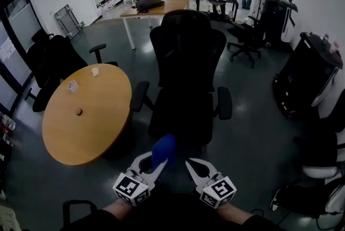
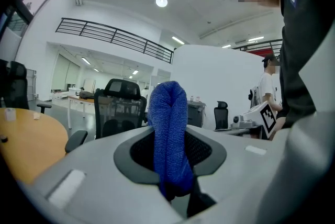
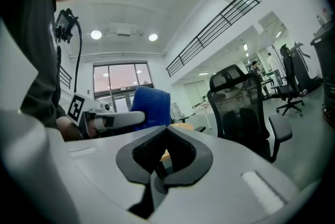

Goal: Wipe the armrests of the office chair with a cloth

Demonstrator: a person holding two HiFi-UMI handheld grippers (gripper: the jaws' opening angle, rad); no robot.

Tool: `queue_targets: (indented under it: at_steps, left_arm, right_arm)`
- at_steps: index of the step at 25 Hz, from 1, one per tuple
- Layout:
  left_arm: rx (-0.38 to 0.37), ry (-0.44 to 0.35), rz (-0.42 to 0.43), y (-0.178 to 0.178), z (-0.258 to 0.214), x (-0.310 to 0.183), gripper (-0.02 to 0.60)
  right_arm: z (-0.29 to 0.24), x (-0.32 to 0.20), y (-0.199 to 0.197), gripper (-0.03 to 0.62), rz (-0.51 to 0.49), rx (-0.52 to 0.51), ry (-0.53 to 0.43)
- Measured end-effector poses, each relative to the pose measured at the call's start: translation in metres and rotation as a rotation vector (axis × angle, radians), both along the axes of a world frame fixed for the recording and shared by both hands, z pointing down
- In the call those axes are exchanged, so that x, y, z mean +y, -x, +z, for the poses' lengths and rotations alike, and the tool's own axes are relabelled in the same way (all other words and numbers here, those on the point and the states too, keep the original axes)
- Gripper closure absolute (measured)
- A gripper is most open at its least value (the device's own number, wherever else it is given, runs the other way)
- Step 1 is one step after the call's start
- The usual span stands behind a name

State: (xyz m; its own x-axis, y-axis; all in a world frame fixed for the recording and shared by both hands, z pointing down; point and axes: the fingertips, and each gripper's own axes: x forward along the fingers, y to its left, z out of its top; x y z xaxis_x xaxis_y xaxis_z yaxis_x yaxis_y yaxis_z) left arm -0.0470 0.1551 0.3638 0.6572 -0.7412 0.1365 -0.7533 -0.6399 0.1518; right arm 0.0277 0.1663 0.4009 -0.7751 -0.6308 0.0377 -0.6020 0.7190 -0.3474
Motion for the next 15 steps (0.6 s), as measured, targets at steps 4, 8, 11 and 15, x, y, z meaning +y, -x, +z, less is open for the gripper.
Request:
queue_targets:
  at_steps: [4,8,11,15]
  left_arm:
    - [-0.015,-0.035,-0.053,0.025,0.002,-0.034,0.456]
    - [-0.037,-0.075,-0.075,0.062,0.009,-0.078,0.456]
    - [-0.051,-0.102,-0.086,0.096,0.019,-0.125,0.457]
    - [-0.057,-0.106,-0.153,0.167,0.027,-0.207,0.456]
  right_arm:
    - [0.007,-0.014,0.002,0.591,0.011,0.029,0.019]
    - [0.016,-0.044,0.016,0.591,0.036,0.058,0.024]
    - [0.025,-0.078,0.029,0.591,0.074,0.100,0.034]
    - [0.044,-0.137,0.074,0.589,0.111,0.157,0.070]
